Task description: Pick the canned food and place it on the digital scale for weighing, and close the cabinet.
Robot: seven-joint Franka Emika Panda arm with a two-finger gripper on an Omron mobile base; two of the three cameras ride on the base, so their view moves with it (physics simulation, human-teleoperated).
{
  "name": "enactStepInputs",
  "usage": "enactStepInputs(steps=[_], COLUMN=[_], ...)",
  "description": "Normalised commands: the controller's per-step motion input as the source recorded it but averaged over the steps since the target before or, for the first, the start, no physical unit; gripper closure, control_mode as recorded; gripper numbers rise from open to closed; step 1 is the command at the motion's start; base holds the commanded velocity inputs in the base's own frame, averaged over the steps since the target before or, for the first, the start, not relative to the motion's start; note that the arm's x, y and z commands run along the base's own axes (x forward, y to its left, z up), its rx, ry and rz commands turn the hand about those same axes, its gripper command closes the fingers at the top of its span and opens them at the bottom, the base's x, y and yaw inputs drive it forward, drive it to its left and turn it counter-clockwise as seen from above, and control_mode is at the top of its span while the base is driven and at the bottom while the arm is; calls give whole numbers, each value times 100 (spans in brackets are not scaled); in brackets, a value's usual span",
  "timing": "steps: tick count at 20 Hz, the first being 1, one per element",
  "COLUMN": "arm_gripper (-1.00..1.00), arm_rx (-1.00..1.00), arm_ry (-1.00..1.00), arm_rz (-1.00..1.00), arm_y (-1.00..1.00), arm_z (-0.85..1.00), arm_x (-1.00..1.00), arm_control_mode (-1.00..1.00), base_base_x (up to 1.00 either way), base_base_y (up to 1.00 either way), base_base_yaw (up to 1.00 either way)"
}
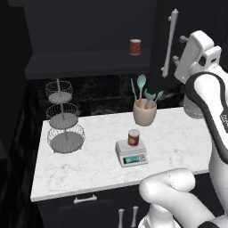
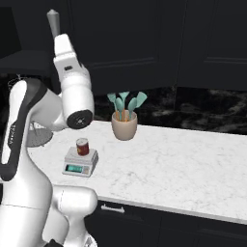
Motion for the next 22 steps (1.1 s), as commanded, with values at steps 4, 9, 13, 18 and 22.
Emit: enactStepInputs(steps=[4,9,13,18,22], arm_gripper=[-100,-100,-100,-100,-100], arm_rx=[13,8,7,4,0], arm_ry=[0,0,0,0,0], arm_rz=[0,0,0,0,0], arm_y=[-11,-15,-22,-15,-4], arm_z=[0,-1,-20,-38,-47], arm_x=[92,80,77,91,99], arm_control_mode=[-100,-100,-100,-100,-100], base_base_x=[0,0,0,0,0], base_base_y=[0,0,0,0,0], base_base_yaw=[0,0,0,0,0])
